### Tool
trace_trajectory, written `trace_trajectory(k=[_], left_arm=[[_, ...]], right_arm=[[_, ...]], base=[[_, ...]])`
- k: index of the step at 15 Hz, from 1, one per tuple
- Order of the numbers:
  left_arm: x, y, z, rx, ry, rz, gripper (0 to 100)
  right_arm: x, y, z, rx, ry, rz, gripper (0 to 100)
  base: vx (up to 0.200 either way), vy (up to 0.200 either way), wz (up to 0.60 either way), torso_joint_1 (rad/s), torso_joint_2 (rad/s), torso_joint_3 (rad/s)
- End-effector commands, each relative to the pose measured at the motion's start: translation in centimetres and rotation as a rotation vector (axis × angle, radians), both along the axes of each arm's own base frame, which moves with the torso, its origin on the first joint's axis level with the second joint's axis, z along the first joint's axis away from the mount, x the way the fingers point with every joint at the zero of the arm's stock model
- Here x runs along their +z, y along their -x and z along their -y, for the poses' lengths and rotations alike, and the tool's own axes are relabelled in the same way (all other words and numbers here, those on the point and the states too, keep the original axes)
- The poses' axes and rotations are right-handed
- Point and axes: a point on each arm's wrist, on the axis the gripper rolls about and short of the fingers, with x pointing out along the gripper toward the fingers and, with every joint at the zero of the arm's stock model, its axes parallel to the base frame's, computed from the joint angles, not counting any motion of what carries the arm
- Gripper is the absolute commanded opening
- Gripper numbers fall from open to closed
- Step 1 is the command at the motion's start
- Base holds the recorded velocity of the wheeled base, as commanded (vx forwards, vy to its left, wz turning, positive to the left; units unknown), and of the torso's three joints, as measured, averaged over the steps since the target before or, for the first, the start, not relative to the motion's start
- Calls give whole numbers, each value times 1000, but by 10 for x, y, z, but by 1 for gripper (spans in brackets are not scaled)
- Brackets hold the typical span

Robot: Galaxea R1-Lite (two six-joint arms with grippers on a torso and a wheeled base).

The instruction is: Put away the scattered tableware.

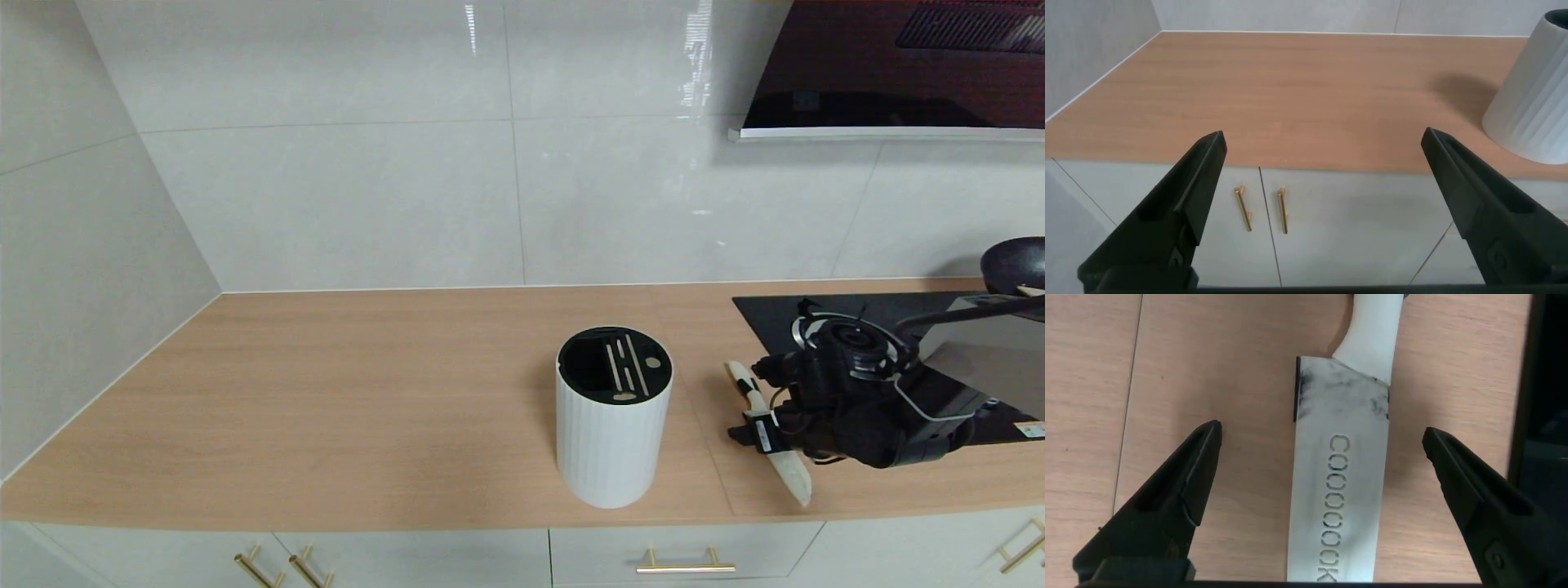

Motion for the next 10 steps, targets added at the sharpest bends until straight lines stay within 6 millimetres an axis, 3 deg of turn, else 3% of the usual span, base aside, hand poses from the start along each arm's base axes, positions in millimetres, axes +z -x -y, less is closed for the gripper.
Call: trace_trajectory(k=[1, 10], left_arm=[[0, 0, 0, 0, 0, 0, 100], [0, 0, 0, 0, 0, 0, 100]], right_arm=[[0, -3, 3, -9, -10, 7, 100], [-2, -9, 12, -29, -39, 11, 100]], base=[[0, 0, 0, 0, 0, 0], [0, 0, 0, 0, 0, 0]])
